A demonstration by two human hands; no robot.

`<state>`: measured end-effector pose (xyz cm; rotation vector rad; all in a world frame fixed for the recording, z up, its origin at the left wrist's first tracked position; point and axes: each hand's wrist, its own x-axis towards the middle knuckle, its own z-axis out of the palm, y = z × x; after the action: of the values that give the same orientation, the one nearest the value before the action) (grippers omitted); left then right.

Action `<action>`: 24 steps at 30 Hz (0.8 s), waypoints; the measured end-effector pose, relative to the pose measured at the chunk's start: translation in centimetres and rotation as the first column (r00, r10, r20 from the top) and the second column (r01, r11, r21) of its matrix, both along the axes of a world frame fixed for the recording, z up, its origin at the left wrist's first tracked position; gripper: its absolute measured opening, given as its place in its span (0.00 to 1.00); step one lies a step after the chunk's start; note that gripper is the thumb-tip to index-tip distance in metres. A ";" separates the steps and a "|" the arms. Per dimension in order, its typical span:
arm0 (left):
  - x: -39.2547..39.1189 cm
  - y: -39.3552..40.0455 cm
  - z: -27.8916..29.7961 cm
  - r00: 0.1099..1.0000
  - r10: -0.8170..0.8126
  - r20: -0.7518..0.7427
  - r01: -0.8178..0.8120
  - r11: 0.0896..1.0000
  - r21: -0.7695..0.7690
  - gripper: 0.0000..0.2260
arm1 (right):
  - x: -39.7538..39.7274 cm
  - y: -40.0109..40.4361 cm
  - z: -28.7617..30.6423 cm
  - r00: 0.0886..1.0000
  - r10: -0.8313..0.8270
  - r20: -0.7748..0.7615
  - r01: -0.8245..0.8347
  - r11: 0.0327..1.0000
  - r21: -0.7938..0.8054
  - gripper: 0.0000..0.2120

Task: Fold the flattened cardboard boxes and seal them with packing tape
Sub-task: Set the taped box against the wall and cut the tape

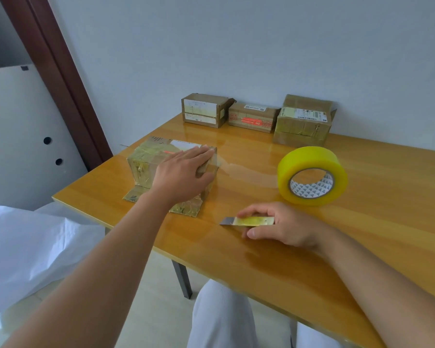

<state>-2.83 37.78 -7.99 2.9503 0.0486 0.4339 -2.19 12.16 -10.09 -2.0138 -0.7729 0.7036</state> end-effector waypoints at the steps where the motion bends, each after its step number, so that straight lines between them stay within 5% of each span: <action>1: 0.0 0.0 0.1 1.000 0.002 -0.004 -0.002 1.000 0.000 0.25 | 0.1 -0.1 0.0 0.999 0.012 0.053 -0.009 0.998 -0.059 0.15; 5: -0.1 0.0 0.1 1.000 -0.001 -0.007 0.001 1.000 0.000 0.25 | 0.2 0.0 -0.6 0.950 0.069 0.304 -0.009 0.981 -0.194 0.15; 10: 0.0 0.0 0.0 1.000 -0.010 0.011 0.010 1.000 -0.003 0.25 | 0.4 1.8 -0.1 0.804 -0.116 0.583 0.128 0.992 0.021 0.20; 15: 0.1 0.1 -0.2 1.000 -0.002 0.015 0.002 1.000 -0.002 0.25 | 2.4 5.7 -0.1 0.686 -0.189 0.703 0.273 0.962 -0.008 0.29; 24: 0.1 0.1 -0.2 1.000 -0.002 0.018 0.002 1.000 -0.003 0.25 | 4.4 7.3 -3.0 0.352 -0.267 0.897 0.408 0.906 0.110 0.14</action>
<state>-2.71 37.90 -8.18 2.9426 0.0446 0.4603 2.16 19.44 -13.08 -2.5336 -0.8244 -0.7412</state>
